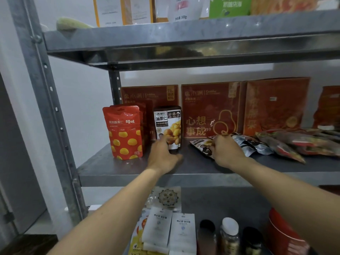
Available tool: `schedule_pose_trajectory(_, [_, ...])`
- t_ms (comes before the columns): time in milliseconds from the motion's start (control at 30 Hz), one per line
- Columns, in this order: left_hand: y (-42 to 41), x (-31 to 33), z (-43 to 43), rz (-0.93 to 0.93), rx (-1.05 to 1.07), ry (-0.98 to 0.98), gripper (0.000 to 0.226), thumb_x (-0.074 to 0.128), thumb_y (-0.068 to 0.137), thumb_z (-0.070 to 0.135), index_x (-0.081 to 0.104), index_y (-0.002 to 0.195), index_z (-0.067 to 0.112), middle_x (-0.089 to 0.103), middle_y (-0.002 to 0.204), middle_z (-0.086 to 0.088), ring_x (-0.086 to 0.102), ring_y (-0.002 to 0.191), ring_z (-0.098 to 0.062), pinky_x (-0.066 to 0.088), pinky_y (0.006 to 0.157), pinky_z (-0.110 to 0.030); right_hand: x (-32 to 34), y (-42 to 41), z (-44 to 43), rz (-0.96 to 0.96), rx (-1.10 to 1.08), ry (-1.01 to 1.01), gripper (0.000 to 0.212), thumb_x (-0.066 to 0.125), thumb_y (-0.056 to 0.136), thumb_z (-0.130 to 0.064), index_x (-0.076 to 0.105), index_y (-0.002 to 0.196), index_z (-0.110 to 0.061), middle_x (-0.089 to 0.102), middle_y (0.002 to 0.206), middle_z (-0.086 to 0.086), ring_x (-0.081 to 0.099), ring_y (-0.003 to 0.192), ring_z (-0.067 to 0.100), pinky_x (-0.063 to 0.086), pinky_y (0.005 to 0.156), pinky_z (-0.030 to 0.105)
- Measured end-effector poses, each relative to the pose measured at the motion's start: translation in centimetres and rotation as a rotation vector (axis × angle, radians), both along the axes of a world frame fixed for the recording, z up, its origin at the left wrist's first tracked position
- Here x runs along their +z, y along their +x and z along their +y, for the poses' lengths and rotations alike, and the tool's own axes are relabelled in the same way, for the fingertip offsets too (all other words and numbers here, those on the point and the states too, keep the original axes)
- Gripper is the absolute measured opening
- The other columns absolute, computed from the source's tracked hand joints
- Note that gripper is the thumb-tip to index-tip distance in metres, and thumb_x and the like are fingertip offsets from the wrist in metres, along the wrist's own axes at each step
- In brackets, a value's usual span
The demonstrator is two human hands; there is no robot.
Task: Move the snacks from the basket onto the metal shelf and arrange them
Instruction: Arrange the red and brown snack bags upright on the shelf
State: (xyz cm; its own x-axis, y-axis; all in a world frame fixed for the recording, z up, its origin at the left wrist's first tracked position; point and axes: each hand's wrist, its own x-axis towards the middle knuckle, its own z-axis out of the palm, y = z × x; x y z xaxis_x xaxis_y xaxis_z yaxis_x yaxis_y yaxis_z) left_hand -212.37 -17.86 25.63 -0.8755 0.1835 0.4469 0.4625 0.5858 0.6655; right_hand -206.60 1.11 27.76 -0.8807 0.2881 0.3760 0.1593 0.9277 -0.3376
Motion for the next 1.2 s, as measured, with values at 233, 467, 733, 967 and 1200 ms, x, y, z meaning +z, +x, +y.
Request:
schedule_pose_trajectory(233, [0.6,-0.2,4.8,-0.241,-0.282,-0.002,0.032,0.074,0.084,0.03,0.065,0.112,0.018,0.068,0.1,0.003,0.062,0.1,-0.017,0.047,0.095,-0.031,-0.2,1.3,-0.7,-0.101,-0.034,0.172,0.03,0.046,0.098,-0.022,0.055,0.118,-0.001,0.041,0.131,0.024,0.034,0.125,0.038,0.03,0.104,0.038])
schedule_pose_trajectory(467, [1.1,0.3,8.4,-0.417,-0.25,0.378,0.021,0.07,0.088,0.011,0.065,0.108,0.013,0.063,0.102,-0.005,0.058,0.094,-0.017,0.048,0.076,-0.02,-1.6,2.3,0.2,0.063,0.032,0.07,0.03,0.047,0.1,-0.025,0.062,0.114,-0.003,0.046,0.123,0.02,0.056,0.103,0.038,0.045,0.087,0.037])
schedule_pose_trajectory(733, [1.7,-0.4,8.4,-0.27,-0.227,0.557,0.028,0.079,0.077,0.0,0.064,0.091,0.018,0.068,0.099,-0.005,0.061,0.086,-0.011,0.048,0.07,-0.013,-2.6,3.1,1.6,0.326,0.095,-0.366,0.021,0.069,0.09,-0.028,0.07,0.083,-0.008,0.066,0.083,0.003,0.059,0.083,0.017,0.037,0.064,0.022])
schedule_pose_trajectory(967, [2.3,0.0,5.7,-0.037,-0.332,0.417,0.044,0.073,0.071,-0.017,0.06,0.082,0.023,0.062,0.097,0.014,0.062,0.098,-0.01,0.053,0.084,-0.024,-3.4,3.1,0.9,0.327,0.137,-0.571,0.053,0.092,0.064,-0.018,0.047,0.093,-0.015,0.063,0.083,-0.003,0.058,0.08,0.015,0.047,0.076,0.029])
schedule_pose_trajectory(1200, [0.5,-0.1,1.7,0.056,-0.309,0.366,0.035,0.079,0.07,-0.01,0.058,0.078,0.017,0.063,0.09,0.01,0.06,0.08,0.005,0.051,0.075,-0.018,-3.3,0.4,-2.1,0.245,0.181,-0.626,0.062,0.095,0.057,-0.014,0.042,0.09,-0.016,0.06,0.078,-0.004,0.052,0.069,0.011,0.04,0.06,0.022])
